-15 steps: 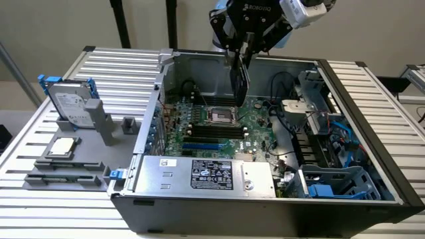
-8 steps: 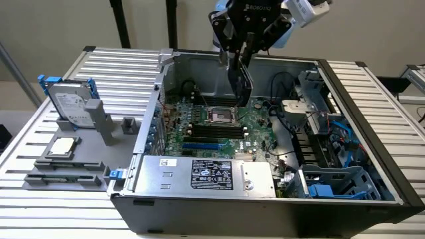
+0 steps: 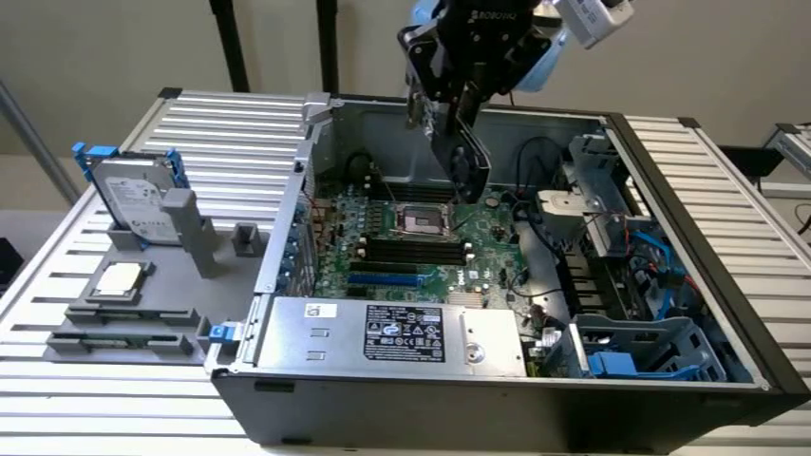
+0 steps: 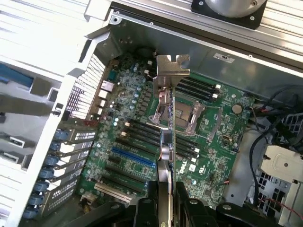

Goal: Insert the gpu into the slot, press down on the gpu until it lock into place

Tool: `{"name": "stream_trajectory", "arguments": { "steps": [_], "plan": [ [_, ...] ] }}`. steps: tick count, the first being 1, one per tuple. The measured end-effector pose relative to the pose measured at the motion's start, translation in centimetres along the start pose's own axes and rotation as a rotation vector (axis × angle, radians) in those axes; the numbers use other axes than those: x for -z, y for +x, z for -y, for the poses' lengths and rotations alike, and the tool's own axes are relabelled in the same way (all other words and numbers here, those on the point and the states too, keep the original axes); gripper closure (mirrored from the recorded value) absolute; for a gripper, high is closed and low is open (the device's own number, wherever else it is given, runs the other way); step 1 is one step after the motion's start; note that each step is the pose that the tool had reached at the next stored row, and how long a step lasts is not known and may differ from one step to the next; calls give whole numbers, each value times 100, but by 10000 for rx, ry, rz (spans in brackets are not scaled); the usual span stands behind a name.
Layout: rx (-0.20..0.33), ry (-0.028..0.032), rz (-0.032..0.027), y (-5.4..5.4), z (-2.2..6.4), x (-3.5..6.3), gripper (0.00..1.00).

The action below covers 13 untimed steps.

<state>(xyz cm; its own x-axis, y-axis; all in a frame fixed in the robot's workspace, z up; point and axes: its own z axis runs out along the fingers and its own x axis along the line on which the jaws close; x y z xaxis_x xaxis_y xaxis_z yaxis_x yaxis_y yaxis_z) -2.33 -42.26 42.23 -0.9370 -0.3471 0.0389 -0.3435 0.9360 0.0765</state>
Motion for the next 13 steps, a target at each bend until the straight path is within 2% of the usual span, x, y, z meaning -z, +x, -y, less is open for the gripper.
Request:
{"name": "stream_trajectory", "arguments": {
  "steps": [13],
  "plan": [
    [2364, 136, -65, 0, 1, -9, 74]
  ]
}}
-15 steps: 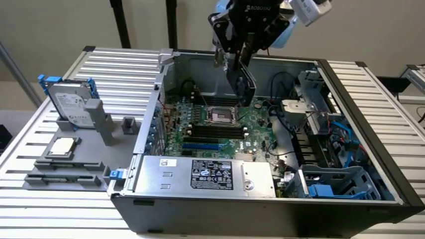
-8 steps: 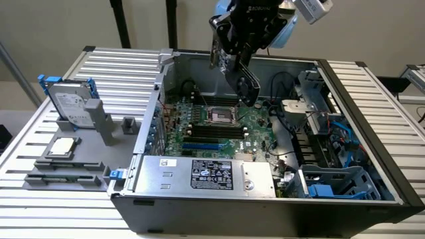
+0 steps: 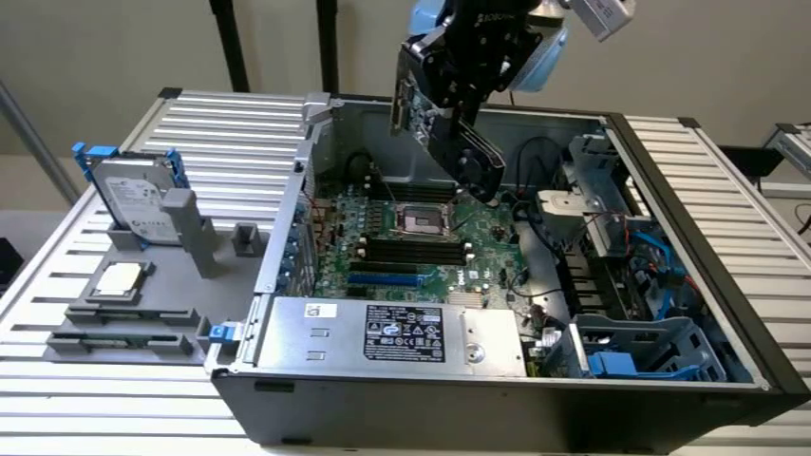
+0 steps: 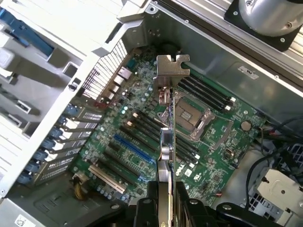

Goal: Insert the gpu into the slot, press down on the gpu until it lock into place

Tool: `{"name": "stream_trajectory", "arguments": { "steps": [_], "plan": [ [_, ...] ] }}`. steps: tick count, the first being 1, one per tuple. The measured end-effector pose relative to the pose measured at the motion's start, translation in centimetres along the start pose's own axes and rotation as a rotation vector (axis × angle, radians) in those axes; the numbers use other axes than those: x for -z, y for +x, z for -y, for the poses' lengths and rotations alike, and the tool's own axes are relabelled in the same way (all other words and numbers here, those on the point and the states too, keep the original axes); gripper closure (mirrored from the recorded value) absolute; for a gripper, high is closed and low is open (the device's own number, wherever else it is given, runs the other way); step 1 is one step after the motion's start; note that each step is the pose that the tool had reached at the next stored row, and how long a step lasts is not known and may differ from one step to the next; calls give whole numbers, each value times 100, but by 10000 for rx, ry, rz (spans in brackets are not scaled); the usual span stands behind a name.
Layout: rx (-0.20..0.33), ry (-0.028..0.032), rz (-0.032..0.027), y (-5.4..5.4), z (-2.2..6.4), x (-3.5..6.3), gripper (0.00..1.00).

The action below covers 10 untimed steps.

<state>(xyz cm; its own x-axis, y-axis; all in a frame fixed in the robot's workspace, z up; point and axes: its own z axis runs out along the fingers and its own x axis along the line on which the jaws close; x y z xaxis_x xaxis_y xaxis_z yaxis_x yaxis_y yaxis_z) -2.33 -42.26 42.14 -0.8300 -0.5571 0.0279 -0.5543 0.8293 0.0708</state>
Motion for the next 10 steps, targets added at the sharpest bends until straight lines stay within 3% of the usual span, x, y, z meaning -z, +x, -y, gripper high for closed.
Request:
{"name": "stream_trajectory", "arguments": {
  "steps": [10],
  "plan": [
    [1819, 93, -61, -1, 2, -22, 74]
  ]
}}
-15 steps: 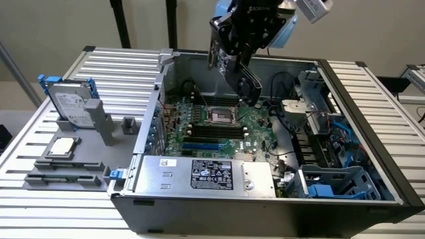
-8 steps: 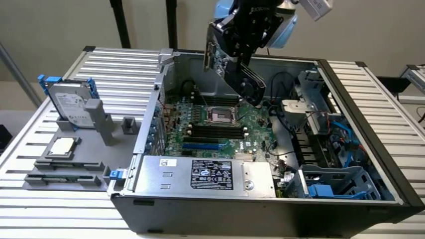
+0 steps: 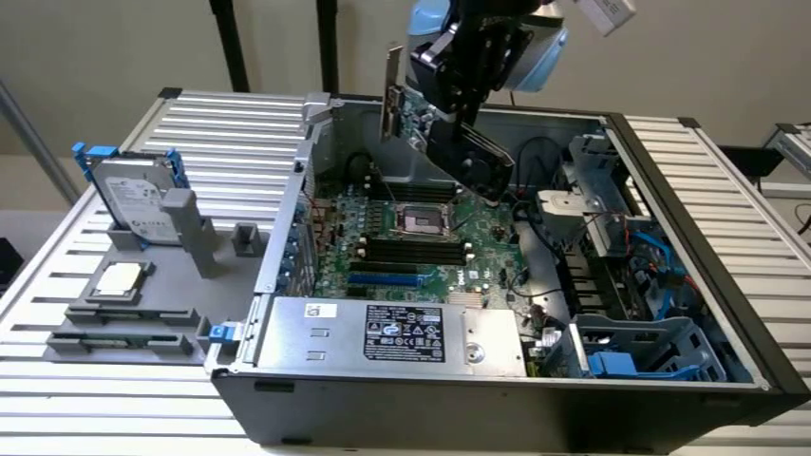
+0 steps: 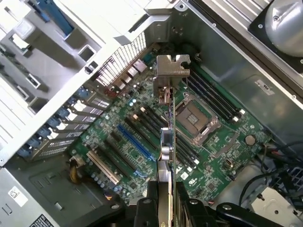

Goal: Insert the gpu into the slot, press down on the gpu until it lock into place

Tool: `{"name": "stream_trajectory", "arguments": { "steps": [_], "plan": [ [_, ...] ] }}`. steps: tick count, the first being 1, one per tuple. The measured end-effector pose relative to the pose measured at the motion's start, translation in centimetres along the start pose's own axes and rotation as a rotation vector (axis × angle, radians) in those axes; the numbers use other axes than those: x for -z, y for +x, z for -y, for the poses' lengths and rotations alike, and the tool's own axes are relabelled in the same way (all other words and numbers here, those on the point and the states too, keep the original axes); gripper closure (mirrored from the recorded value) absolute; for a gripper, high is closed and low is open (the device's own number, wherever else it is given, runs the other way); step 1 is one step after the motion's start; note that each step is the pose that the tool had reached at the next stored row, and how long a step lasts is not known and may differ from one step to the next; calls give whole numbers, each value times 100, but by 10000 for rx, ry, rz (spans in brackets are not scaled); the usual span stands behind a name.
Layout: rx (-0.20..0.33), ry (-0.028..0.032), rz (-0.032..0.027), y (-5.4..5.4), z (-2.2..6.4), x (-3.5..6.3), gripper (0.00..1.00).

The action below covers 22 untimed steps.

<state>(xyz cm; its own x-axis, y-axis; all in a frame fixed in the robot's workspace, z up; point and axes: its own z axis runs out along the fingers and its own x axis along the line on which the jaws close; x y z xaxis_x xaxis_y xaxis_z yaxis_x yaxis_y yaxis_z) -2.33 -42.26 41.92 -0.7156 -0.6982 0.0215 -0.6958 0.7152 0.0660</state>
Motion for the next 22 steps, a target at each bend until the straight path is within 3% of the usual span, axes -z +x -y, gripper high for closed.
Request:
{"name": "stream_trajectory", "arguments": {
  "steps": [5, 8, 22],
  "plan": [
    [898, 15, -41, -1, 1, -23, 74],
    [1445, -28, -14, -1, 2, -39, 74],
    [3938, -359, 257, -2, 8, -124, 74]
  ]
}}
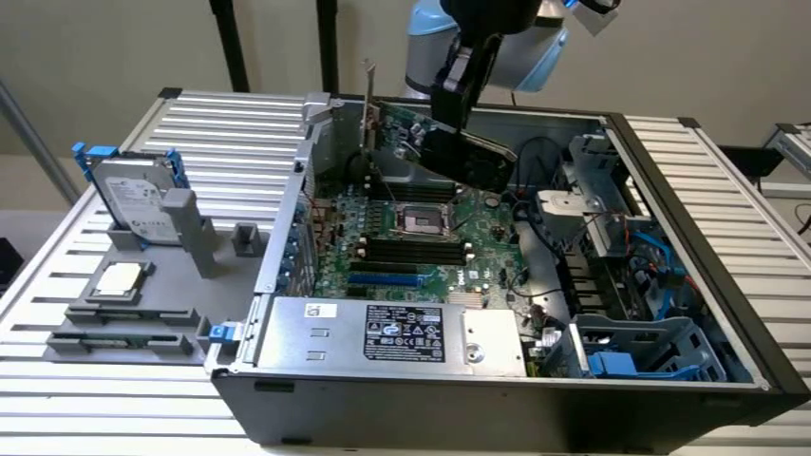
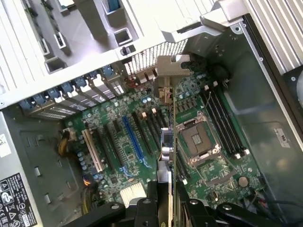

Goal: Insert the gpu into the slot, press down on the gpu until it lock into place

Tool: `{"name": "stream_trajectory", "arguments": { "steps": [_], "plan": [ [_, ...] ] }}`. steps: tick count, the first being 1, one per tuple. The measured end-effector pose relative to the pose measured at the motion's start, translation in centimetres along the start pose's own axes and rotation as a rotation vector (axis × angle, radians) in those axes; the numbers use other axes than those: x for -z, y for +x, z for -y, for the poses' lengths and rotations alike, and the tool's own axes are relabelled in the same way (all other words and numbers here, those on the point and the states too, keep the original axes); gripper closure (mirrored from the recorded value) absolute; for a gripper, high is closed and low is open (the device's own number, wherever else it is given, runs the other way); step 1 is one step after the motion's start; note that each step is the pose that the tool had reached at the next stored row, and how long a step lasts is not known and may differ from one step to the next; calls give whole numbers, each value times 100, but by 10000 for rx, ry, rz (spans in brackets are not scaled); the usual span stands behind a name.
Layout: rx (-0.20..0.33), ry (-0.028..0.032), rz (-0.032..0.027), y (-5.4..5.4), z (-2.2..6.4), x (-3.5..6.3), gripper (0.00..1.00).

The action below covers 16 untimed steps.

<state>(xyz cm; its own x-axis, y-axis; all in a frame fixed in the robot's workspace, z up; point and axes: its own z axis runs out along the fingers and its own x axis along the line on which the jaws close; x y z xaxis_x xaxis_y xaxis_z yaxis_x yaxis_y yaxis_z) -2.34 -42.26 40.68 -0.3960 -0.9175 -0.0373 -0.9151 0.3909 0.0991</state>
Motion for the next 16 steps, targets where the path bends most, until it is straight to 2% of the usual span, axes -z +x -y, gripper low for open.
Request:
{"name": "stream_trajectory", "arguments": {
  "steps": [9, 12, 16],
  "plan": [
    [1619, -203, 182, 2, 5, -57, 74],
    [2168, -253, 199, 3, 8, -80, 74],
    [2884, -294, 158, 5, 11, -120, 74]
  ]
}}
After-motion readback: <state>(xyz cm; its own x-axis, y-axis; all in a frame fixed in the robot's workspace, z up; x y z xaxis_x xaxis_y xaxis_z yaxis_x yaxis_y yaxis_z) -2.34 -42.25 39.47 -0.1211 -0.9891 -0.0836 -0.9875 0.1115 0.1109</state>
